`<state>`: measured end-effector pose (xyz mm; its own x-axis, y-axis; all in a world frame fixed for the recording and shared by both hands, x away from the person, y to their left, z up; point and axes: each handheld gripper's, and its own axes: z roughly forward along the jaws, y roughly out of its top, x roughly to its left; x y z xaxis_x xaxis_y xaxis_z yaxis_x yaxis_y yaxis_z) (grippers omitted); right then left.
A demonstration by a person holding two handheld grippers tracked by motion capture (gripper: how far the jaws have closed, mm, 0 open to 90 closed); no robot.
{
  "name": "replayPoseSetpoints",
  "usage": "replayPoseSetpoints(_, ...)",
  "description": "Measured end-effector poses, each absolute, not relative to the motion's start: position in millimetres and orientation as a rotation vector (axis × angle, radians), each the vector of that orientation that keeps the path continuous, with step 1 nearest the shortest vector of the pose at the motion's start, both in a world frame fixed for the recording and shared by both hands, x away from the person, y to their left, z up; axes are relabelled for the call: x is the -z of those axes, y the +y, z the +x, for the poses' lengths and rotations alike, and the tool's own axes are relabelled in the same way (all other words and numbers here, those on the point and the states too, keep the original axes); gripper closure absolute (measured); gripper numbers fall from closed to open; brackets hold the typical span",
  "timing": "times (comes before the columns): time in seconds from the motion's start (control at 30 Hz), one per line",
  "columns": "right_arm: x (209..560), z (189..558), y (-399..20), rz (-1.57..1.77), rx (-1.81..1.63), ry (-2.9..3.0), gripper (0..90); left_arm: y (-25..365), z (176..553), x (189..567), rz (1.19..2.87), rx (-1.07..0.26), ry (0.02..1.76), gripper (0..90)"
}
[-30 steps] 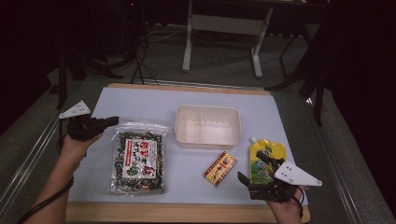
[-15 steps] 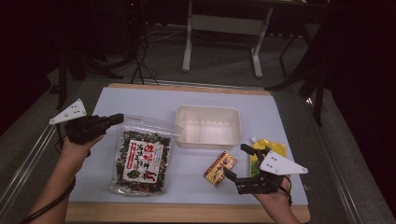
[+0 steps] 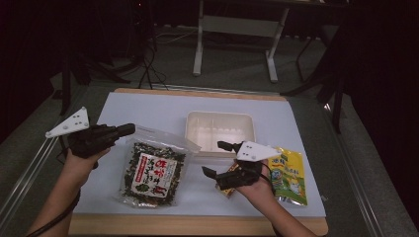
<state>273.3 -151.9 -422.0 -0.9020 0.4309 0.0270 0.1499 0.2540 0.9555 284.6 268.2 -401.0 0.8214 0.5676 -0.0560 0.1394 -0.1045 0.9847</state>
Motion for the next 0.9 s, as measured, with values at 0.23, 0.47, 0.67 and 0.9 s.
replayPoseSetpoints(0.23,438,290,-121,0.530,-1.752,2.361,11.7,270,278,400,1.651,-0.358,0.528,90.0)
replayPoseSetpoints(0.47,454,296,-95,0.537,-1.792,2.480,26.8,271,271,396,1.679,-0.361,0.502,90.0)
replayPoseSetpoints(0.67,464,297,-85,0.526,-1.839,2.520,43.5,273,268,395,1.695,-0.352,0.487,90.0)
replayPoseSetpoints(0.9,471,306,-85,0.448,-1.846,2.632,57.2,272,269,392,1.698,-0.347,0.477,90.0)
